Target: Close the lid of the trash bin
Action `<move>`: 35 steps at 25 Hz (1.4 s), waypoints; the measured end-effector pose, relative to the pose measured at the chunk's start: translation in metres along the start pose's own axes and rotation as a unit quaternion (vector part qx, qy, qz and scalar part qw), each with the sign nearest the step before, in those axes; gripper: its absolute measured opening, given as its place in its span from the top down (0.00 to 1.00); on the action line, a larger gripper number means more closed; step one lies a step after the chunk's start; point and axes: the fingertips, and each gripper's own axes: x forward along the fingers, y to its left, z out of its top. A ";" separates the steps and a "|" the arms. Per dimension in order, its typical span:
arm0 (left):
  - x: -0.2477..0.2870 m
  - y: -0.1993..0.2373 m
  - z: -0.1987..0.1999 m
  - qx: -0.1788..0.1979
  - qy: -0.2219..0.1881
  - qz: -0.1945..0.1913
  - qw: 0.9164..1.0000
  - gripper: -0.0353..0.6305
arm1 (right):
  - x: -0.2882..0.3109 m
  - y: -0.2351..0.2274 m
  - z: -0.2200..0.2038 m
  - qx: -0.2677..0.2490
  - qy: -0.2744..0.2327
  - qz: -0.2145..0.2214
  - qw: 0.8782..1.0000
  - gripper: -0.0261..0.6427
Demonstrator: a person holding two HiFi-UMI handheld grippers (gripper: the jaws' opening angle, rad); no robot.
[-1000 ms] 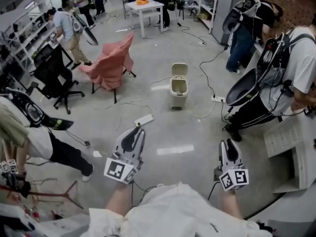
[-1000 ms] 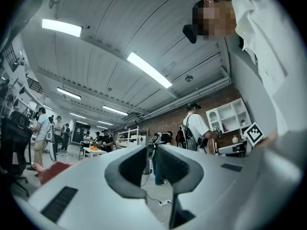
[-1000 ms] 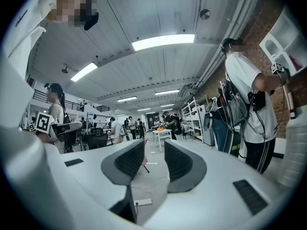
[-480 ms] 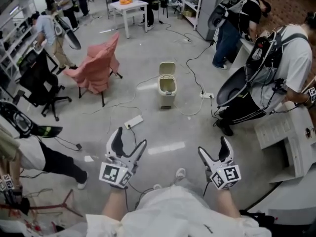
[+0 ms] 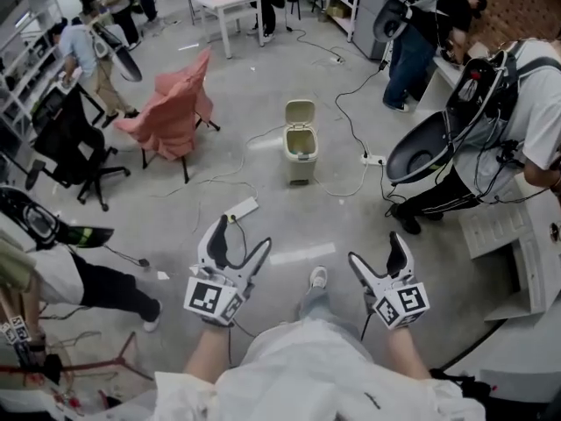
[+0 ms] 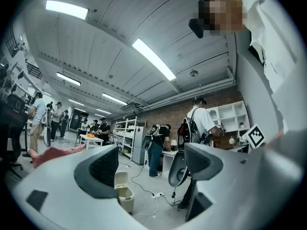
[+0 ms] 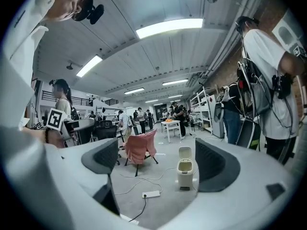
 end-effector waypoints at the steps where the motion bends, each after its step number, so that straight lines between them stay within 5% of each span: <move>1: 0.005 0.002 -0.001 0.001 0.000 0.001 1.000 0.32 | 0.005 -0.005 -0.001 0.002 -0.001 0.001 1.000 0.22; 26: 0.265 0.065 -0.048 0.006 0.025 0.038 0.999 0.33 | 0.208 -0.184 0.017 0.031 0.010 0.055 0.998 0.22; 35: 0.309 0.084 -0.065 0.001 0.016 0.071 0.997 0.33 | 0.257 -0.224 0.008 0.027 0.017 0.084 0.996 0.22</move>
